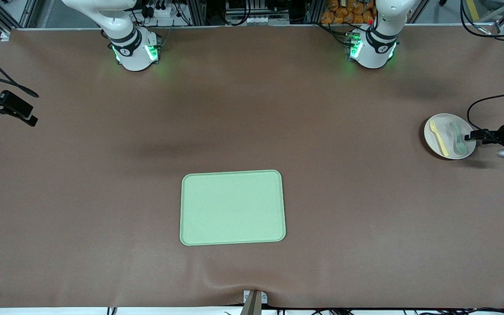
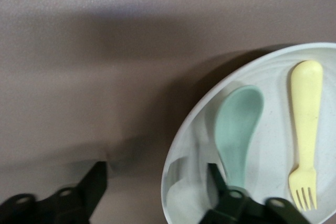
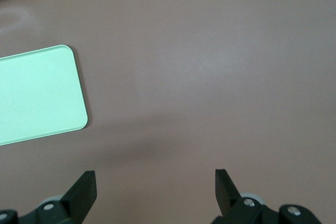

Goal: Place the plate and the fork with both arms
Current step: 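Close the left gripper on the white plate's rim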

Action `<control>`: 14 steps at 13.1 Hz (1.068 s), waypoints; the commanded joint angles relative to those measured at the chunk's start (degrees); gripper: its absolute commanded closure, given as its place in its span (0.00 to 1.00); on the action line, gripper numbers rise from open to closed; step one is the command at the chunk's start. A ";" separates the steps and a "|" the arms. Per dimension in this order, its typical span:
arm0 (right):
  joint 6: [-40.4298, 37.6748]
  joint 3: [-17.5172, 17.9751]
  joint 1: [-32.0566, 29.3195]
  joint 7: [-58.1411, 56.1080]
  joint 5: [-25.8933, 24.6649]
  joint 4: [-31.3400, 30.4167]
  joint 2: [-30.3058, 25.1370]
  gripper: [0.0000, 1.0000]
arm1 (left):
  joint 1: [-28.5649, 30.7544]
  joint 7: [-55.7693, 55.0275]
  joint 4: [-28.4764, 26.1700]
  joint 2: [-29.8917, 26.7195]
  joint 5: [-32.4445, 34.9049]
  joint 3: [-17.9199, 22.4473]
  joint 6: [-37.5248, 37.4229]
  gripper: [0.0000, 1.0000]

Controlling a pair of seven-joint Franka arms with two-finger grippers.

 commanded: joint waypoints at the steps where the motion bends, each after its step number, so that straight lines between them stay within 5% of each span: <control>1: -0.53 -0.22 0.00 -0.50 0.79 1.26 0.59 0.00 | 0.35 1.63 -0.24 -0.29 -1.36 -1.40 0.81 0.91; 2: -0.53 -0.22 0.00 -0.50 0.79 1.26 0.59 0.00 | 0.35 1.63 -0.33 -0.55 -1.36 -1.92 0.81 1.00; 8: -0.53 -0.22 0.00 -0.50 0.71 1.26 0.59 0.00 | 0.35 1.81 -0.07 -2.04 -1.27 -3.94 0.20 1.00; 14: -0.53 -0.22 0.18 -0.50 0.79 1.17 0.59 0.00 | 0.35 0.23 7.21 -5.83 -1.18 -14.91 -9.62 1.00</control>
